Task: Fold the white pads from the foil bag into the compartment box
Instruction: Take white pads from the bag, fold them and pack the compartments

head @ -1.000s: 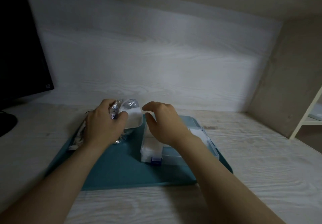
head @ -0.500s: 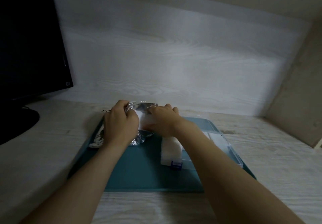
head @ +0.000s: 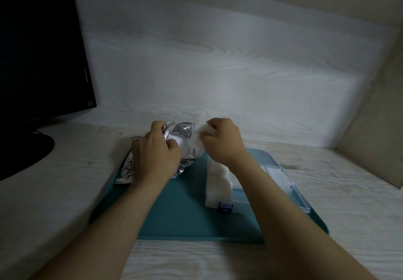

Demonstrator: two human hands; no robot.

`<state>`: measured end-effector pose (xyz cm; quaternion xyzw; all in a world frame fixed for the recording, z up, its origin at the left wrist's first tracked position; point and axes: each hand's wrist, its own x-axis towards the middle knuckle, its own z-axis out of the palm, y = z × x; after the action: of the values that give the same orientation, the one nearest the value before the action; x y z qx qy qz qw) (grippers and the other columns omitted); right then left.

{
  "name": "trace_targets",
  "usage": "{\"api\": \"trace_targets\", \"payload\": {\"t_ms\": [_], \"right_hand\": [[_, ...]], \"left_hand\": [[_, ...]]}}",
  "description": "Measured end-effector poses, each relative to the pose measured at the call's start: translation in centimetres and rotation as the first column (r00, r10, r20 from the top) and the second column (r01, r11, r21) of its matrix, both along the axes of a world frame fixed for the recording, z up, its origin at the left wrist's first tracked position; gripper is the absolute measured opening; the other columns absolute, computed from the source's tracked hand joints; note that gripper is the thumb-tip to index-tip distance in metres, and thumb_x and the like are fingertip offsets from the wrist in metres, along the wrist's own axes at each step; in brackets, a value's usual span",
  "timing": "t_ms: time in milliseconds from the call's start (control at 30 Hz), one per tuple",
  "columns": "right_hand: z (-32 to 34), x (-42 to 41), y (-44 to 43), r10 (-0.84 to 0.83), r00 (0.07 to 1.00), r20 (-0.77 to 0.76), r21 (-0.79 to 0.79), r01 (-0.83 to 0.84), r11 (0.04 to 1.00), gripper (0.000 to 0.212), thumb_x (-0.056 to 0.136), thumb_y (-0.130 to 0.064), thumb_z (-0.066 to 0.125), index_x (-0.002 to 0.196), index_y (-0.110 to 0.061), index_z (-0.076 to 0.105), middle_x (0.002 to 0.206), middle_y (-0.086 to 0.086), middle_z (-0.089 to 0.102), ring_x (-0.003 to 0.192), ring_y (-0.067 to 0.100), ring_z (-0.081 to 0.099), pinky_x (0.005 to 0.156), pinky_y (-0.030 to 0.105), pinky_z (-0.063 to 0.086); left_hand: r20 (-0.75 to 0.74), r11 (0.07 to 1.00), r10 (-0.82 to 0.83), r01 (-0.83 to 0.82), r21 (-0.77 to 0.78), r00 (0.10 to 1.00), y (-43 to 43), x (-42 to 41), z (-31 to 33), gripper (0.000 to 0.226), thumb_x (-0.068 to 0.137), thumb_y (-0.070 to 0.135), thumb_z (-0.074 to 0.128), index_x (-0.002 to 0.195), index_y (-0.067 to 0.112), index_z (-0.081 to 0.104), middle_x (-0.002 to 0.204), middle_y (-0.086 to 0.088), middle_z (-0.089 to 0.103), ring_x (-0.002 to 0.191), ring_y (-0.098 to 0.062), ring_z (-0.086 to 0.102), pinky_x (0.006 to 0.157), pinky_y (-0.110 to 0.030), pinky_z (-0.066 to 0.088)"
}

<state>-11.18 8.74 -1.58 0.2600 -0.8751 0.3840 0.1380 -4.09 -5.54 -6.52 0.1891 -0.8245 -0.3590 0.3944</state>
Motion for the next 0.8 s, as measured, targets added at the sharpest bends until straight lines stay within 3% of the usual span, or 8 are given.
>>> {"api": "trace_targets", "payload": {"t_ms": [100,167,233,300,500,633,700,800], "right_hand": [[0.4,1.0,1.0,0.088,0.985,0.149,-0.258,-0.047,0.965,0.016,0.089,-0.003,0.058,0.088,-0.011,0.072,0.080,0.009,0.070,0.072,0.019,0.059,0.064,0.032,0.047],[1.0,1.7,2.0,0.177,0.953,0.247,-0.402,-0.065,0.913,0.021,0.095,-0.002,0.056,0.104,-0.010,0.072,0.095,0.011,0.073,0.080,0.016,0.063,0.065,0.023,0.051],[1.3,2.2,3.2,0.227,0.928,0.296,-0.460,-0.070,0.885,0.027,0.099,-0.002,0.052,0.117,-0.009,0.070,0.100,0.004,0.072,0.083,0.011,0.064,0.058,0.011,0.048],[1.3,2.3,4.3,0.236,0.924,0.299,-0.466,-0.074,0.882,0.028,0.100,-0.002,0.051,0.121,-0.010,0.069,0.102,0.001,0.072,0.085,0.009,0.063,0.055,0.007,0.045],[0.4,2.7,7.0,0.252,0.947,0.200,-0.447,-0.141,0.883,0.023,0.099,-0.002,0.055,0.111,-0.009,0.073,0.098,0.001,0.075,0.079,0.003,0.066,0.068,0.015,0.050],[-0.4,3.4,7.9,0.301,0.946,0.118,-0.519,-0.199,0.831,0.019,0.095,0.001,0.066,0.106,-0.009,0.078,0.096,0.005,0.079,0.087,0.017,0.074,0.079,0.029,0.061],[-0.7,3.7,7.8,0.329,0.939,0.100,-0.546,-0.225,0.807,0.020,0.095,0.000,0.070,0.110,-0.011,0.077,0.097,0.006,0.080,0.094,0.027,0.076,0.091,0.043,0.062],[-0.9,3.9,7.5,0.307,0.951,0.023,-0.520,-0.251,0.817,0.036,0.094,-0.004,0.074,0.126,-0.018,0.068,0.095,0.007,0.077,0.087,0.028,0.075,0.084,0.052,0.062]], "left_hand": [[-0.026,0.995,-0.003,0.001,-0.100,1.000,0.3,0.2,0.1,0.054,0.082,0.006,0.062,0.135,0.013,0.054,0.114,-0.016,0.074,0.104,-0.046,0.064,0.104,-0.054,0.044],[-0.020,0.987,-0.042,0.038,-0.156,0.999,0.7,0.3,0.2,0.061,0.078,0.020,0.068,0.137,0.020,0.051,0.123,-0.010,0.071,0.115,-0.041,0.063,0.112,-0.061,0.038],[-0.012,0.973,-0.065,0.061,-0.221,0.998,1.3,0.7,0.5,0.067,0.076,0.039,0.063,0.140,0.024,0.051,0.129,-0.004,0.068,0.126,-0.034,0.058,0.117,-0.063,0.031],[-0.074,0.944,-0.097,0.069,-0.322,0.993,2.0,1.1,0.9,0.064,0.078,0.042,0.057,0.139,0.020,0.057,0.131,-0.003,0.067,0.128,-0.031,0.055,0.117,-0.061,0.032],[-0.275,0.883,-0.282,0.136,-0.450,0.919,5.0,1.8,1.6,0.036,0.098,0.028,0.055,0.127,0.010,0.067,0.120,-0.001,0.068,0.110,-0.019,0.057,0.094,-0.017,0.038],[-0.282,0.893,-0.362,0.244,-0.378,0.888,6.3,2.6,2.1,0.036,0.093,0.021,0.071,0.128,0.013,0.067,0.114,0.009,0.067,0.097,-0.007,0.061,0.085,-0.004,0.043],[-0.268,0.902,-0.400,0.324,-0.286,0.876,6.4,2.6,2.1,0.034,0.093,0.020,0.075,0.126,0.018,0.069,0.110,0.012,0.073,0.092,-0.007,0.069,0.082,-0.018,0.056],[-0.262,0.884,-0.460,0.466,-0.044,0.848,6.5,2.5,2.2,0.024,0.097,0.014,0.073,0.120,0.021,0.073,0.099,0.010,0.079,0.082,-0.011,0.077,0.070,-0.043,0.066]]}}
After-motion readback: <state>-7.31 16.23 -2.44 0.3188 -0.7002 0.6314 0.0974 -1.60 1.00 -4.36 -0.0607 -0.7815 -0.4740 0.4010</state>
